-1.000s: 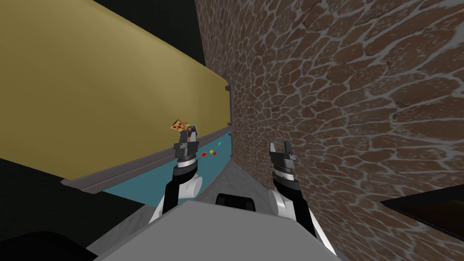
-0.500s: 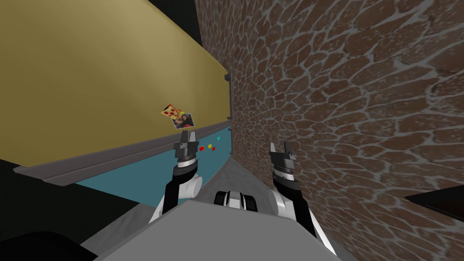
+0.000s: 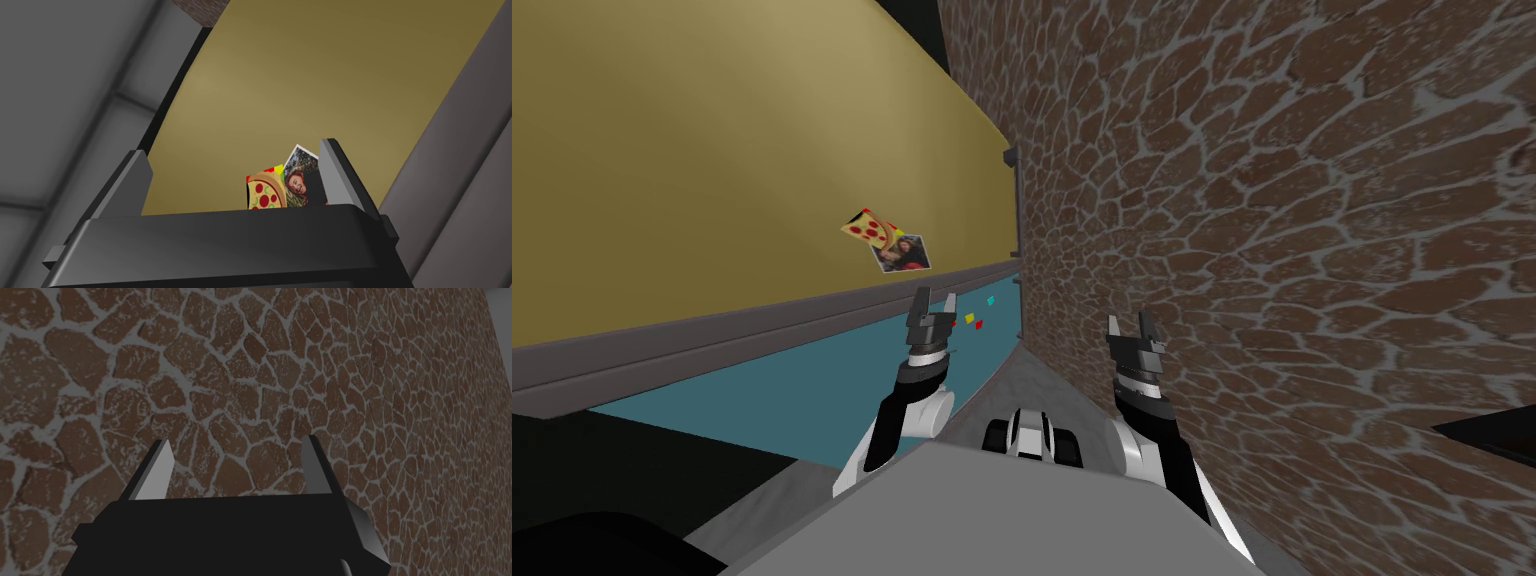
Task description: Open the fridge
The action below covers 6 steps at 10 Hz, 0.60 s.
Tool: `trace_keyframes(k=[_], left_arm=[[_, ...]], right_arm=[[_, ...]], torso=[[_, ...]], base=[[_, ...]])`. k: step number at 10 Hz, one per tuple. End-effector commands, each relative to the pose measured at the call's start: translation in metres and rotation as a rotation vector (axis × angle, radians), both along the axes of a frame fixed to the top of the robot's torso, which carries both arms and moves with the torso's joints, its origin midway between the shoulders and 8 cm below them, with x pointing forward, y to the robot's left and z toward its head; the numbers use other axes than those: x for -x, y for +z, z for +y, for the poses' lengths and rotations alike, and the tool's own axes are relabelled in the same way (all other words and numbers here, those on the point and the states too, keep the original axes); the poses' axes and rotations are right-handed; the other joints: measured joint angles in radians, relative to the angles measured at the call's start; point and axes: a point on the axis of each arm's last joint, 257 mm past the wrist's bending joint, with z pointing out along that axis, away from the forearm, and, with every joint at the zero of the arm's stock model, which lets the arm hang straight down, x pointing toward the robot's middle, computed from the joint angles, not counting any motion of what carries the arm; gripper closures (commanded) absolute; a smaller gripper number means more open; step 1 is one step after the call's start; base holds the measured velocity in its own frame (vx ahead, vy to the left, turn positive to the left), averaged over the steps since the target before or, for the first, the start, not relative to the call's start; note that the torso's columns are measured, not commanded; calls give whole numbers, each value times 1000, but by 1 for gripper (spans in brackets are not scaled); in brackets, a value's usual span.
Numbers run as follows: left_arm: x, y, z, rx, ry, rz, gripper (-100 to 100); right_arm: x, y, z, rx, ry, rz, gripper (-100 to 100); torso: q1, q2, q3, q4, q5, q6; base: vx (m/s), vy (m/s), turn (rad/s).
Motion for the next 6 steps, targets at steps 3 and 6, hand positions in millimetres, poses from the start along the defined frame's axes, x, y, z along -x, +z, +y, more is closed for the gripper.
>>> trace_keyframes(k=[3, 6], left_arm=[[-28, -21, 3, -16, -45, 107, -100], [-49, -38, 9, -2, -65, 187, -100]], right_arm=[[0, 0, 0, 0, 0, 0, 0], [0, 0, 0, 0, 0, 0, 0]], torso=[[1, 2, 1, 1, 0, 0], [0, 1, 0, 1, 0, 0]], base=[[76, -14, -64], [88, -17, -72]])
